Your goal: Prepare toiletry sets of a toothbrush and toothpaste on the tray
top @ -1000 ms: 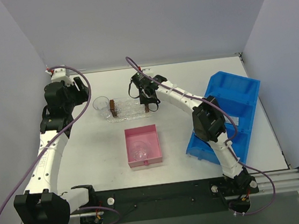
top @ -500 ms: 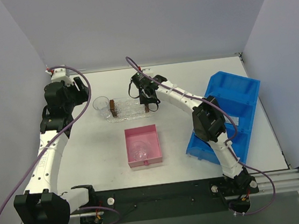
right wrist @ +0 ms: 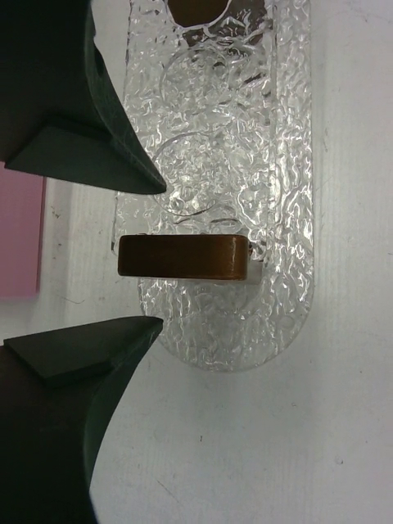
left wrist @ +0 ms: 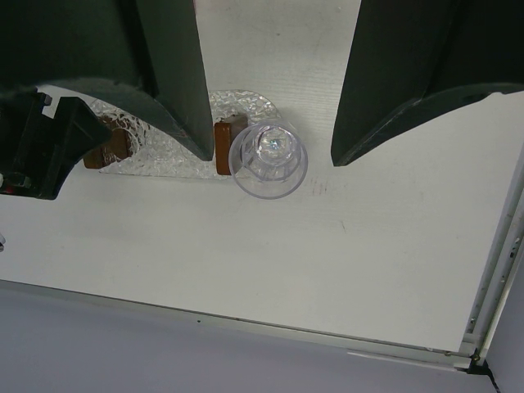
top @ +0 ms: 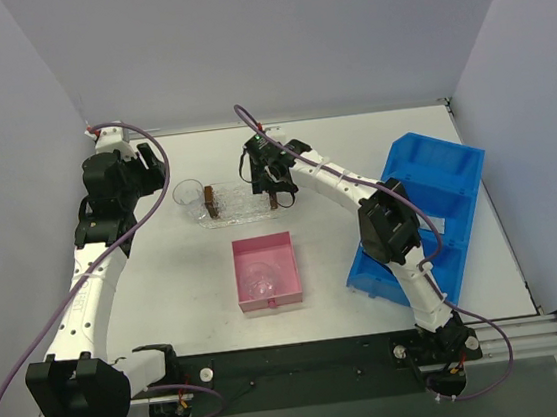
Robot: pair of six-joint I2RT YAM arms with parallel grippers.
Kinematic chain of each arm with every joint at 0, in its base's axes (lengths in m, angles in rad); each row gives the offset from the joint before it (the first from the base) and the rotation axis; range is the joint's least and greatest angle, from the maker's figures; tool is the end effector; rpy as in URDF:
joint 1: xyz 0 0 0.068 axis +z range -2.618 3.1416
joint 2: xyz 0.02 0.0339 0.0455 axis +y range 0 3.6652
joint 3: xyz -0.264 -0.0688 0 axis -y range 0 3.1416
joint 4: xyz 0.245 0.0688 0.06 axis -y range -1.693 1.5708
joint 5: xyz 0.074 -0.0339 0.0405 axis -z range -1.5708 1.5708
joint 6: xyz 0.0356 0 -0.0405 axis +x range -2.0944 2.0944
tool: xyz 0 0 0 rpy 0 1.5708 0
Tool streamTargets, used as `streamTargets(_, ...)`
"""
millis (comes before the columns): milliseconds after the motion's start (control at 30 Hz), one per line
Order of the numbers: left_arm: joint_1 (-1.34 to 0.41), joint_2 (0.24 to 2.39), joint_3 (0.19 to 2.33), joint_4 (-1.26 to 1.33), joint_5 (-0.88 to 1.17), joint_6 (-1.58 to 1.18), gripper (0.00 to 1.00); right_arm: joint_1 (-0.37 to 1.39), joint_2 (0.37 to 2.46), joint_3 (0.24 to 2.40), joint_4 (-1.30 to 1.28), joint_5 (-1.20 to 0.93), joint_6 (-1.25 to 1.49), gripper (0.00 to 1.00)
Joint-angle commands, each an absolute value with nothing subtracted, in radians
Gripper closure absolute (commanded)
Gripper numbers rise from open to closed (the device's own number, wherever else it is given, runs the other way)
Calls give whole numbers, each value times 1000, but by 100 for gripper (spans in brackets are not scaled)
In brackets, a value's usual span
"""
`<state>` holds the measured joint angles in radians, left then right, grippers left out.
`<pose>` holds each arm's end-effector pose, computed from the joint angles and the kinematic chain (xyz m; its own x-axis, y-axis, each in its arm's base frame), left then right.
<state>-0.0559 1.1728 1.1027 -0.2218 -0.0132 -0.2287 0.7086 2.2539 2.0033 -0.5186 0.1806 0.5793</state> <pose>0.2708 -0.0147 0.3680 -0.2896 -0.2108 -0.9336 -0.0230 0.9767 -0.2134 0.3969 0.3317 0.2398 -0.7388 0.0761 -0.6696 -0.1646 0.9431 0.2888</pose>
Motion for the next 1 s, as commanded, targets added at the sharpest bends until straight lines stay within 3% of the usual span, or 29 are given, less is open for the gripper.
streamTargets(0,-49,1158,1129,-181,-3,-235,31,716,2201,2031,-520,221,571,41)
streamTargets(167,-49,1166,1132,-184,-9,-235,31,718,2120,1987,-514,268,532,38)
streamTargets(300,-51,1164,1146,-204,-5,-236,31,727,1877,1801,-416,302,477,39)
streamTargets(467,-58,1134,1134,-221,35,-247,31,729,1672,1641,-443,125,394,43)
streamTargets(633,-72,1126,1108,-225,35,-247,31,775,1626,1560,-567,29,379,52)
streamTargets(800,-80,1137,1108,-227,12,-233,31,971,1650,1471,-545,106,367,52)
streamTargets(967,-81,1146,1098,-222,-14,-222,31,1055,1753,1482,-514,89,385,53)
